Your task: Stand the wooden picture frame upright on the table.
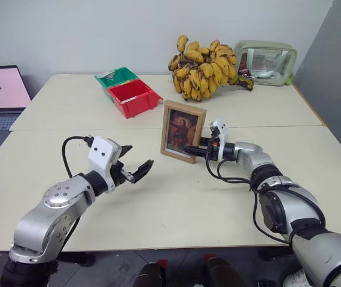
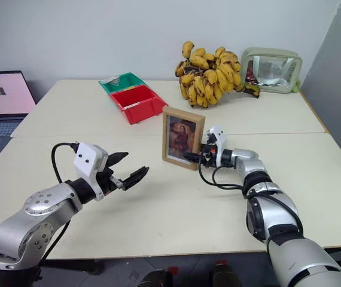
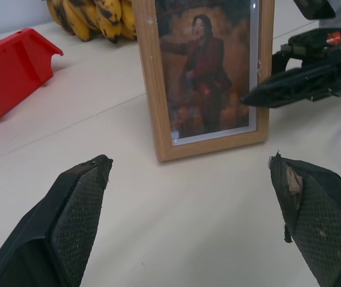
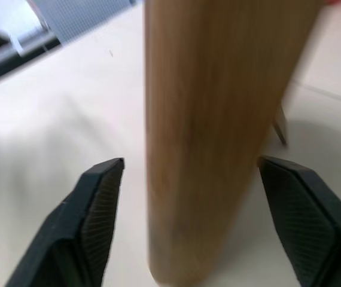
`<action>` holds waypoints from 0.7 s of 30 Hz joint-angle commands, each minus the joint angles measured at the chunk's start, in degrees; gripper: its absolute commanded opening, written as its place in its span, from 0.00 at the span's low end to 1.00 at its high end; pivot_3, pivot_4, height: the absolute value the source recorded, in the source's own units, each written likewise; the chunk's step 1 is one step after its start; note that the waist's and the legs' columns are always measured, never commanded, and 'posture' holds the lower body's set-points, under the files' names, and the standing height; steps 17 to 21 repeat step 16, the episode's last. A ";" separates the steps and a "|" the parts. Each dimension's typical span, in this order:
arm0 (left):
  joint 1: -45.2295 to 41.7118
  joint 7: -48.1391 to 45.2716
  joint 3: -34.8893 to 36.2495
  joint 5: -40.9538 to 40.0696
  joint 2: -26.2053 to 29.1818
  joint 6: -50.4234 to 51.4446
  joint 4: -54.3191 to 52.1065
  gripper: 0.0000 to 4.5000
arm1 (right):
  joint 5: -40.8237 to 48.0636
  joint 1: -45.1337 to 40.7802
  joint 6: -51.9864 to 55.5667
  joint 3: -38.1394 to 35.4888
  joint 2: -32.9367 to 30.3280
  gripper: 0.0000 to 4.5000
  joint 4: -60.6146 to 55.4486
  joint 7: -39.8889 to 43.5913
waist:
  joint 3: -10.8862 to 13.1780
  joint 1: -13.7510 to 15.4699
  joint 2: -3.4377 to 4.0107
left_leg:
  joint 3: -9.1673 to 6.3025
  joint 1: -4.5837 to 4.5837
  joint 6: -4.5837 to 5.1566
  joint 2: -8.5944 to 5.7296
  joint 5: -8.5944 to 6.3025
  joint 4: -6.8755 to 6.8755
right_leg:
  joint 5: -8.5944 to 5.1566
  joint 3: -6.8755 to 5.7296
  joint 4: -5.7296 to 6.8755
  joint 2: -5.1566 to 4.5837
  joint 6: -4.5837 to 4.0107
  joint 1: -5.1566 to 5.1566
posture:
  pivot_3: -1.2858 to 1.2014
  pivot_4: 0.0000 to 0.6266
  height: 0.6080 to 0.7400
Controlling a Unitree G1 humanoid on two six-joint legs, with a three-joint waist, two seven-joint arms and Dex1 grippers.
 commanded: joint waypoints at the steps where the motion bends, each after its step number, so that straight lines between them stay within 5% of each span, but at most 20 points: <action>1: -2.57 -1.97 2.82 0.44 1.03 0.16 2.77 1.00 | -1.18 5.21 -0.23 2.60 -6.34 0.99 -8.85 4.57 | 0.00 0.23 0.00 | -0.02 -0.01 0.00 0.00 0.00 0.01 | 0.00 -0.03 0.00 -0.01 0.00 0.01 | 0.52 0.24 1.00; 6: -7.38 -8.69 5.01 -0.65 6.68 3.04 11.43 1.00 | 0.41 16.03 6.50 2.45 -15.36 0.99 -31.97 2.75 | 0.01 0.69 0.01 | -0.01 -0.02 0.00 0.02 0.00 -0.01 | -0.01 -0.01 0.00 0.00 0.01 -0.03 | 0.52 0.24 1.00; 14: -16.98 -21.64 2.91 0.15 13.17 3.43 23.01 1.00 | 16.06 24.28 44.15 -0.43 -17.70 0.99 -80.08 -5.40 | 0.01 -0.41 0.03 | -0.01 -0.05 -0.02 0.35 -0.01 -0.06 | -0.01 -0.02 0.02 0.09 0.00 -0.11 | 0.52 0.24 1.00; 21: -19.57 -24.19 2.51 -0.87 13.60 4.87 23.95 1.00 | 18.01 25.96 47.86 -0.18 -18.33 0.99 -85.42 -7.14 | 0.01 -0.29 0.03 | -0.06 -0.05 -0.03 0.37 -0.01 -0.07 | -0.01 -0.09 -0.02 0.10 0.00 -0.10 | 0.52 0.24 1.00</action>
